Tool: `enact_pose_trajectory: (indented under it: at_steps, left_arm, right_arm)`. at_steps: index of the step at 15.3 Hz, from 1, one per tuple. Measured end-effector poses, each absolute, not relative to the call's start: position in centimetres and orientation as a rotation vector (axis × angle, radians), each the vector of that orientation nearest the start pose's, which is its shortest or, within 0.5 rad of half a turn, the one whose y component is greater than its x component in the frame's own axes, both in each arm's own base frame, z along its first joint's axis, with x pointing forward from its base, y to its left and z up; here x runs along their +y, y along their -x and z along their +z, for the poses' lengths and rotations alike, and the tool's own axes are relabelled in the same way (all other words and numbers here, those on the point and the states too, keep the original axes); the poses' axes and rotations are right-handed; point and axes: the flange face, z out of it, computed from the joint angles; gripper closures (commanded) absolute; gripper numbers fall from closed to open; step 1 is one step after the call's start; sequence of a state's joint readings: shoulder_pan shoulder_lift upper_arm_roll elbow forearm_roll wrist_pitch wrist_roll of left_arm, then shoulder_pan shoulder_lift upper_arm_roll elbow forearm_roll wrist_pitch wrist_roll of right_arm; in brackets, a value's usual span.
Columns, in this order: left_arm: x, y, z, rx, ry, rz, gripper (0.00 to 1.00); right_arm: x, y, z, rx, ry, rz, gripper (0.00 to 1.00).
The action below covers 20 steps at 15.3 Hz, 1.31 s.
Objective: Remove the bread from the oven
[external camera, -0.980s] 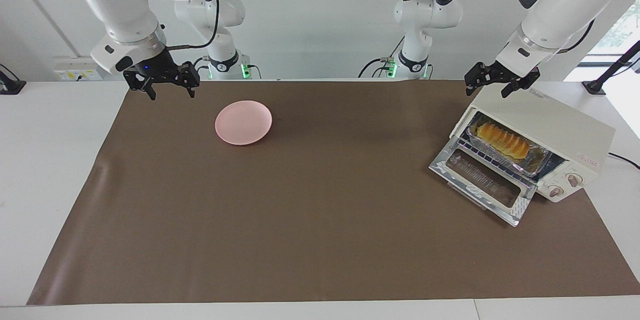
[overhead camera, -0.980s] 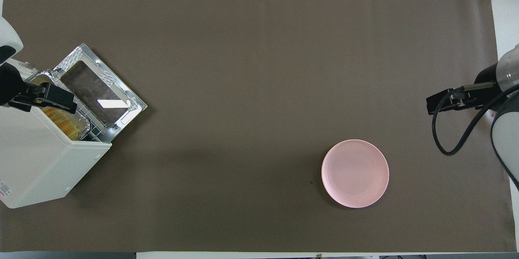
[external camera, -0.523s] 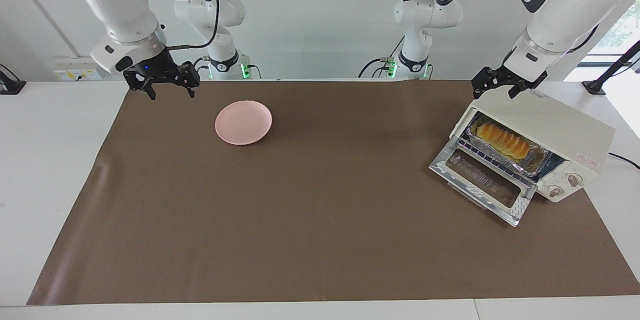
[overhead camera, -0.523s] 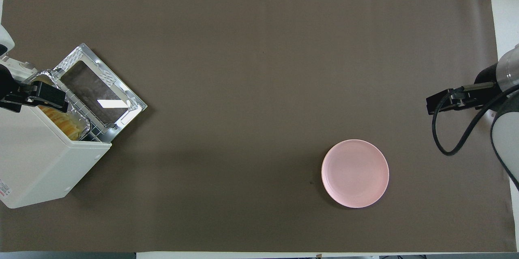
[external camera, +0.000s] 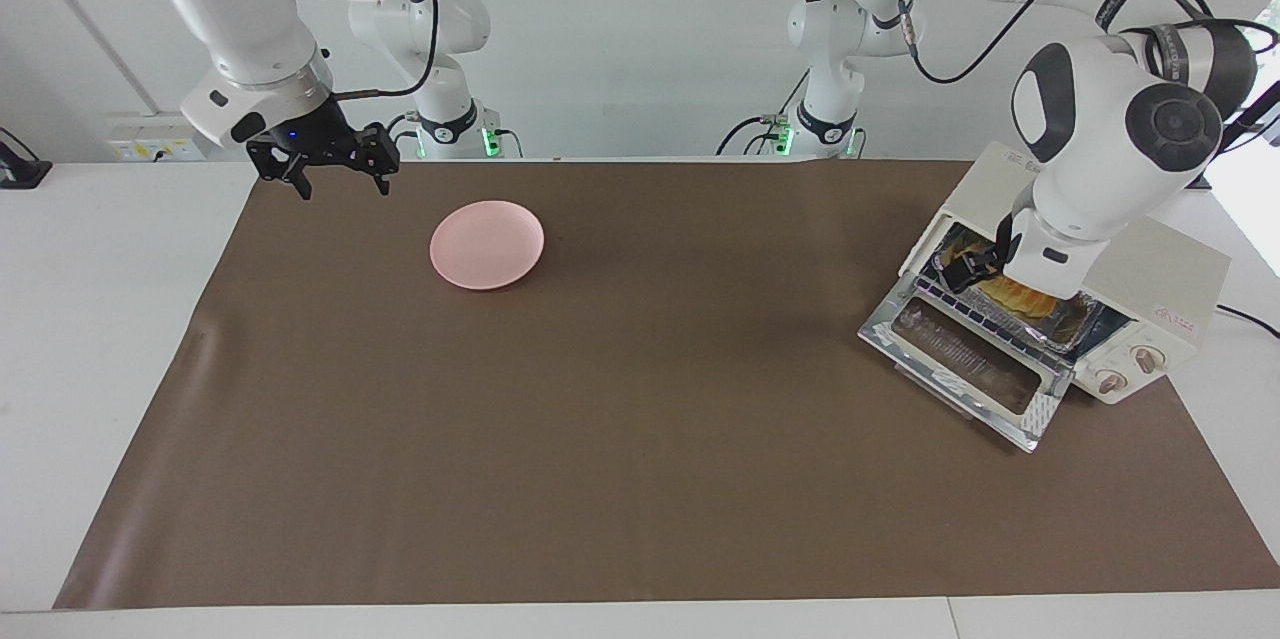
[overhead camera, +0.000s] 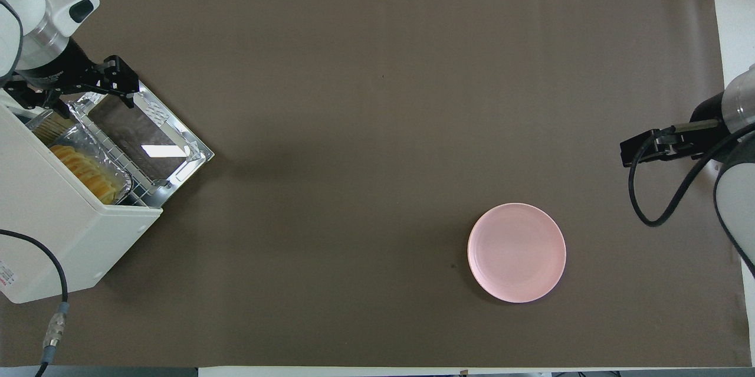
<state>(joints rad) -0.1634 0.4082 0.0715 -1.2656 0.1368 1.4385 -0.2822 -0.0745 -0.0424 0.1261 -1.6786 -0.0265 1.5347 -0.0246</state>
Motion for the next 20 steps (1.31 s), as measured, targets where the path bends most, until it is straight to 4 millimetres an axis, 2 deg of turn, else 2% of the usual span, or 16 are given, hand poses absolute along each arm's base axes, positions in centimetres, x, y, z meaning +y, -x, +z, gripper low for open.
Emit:
enact_pose_trajectory:
  at_steps: [3, 5, 8, 13, 20]
  left_arm:
    - [-5.2, -65.9, 48.5, -0.453, 2.830, 0.225, 0.00]
    - [-5.0, -65.8, 46.5, -0.555, 2.796, 0.216, 0.00]
    - [-4.0, -65.2, 44.3, -0.617, 2.773, 0.199, 0.00]
    - [-1.2, -63.1, 42.0, -0.681, 2.765, 0.163, 0.00]
    - [-1.0, -61.3, 39.3, -0.730, 2.782, 0.097, 0.00]
  right_arm:
    - [2.6, -53.4, 59.4, -0.121, 3.168, 0.161, 0.00]
    - [2.6, -53.4, 59.4, -0.121, 3.168, 0.161, 0.00]
    - [2.6, -53.4, 59.4, -0.121, 3.168, 0.161, 0.00]
    - [2.6, -53.4, 59.4, -0.121, 3.168, 0.161, 0.00]
    - [2.6, -53.4, 59.4, -0.121, 3.168, 0.161, 0.00]
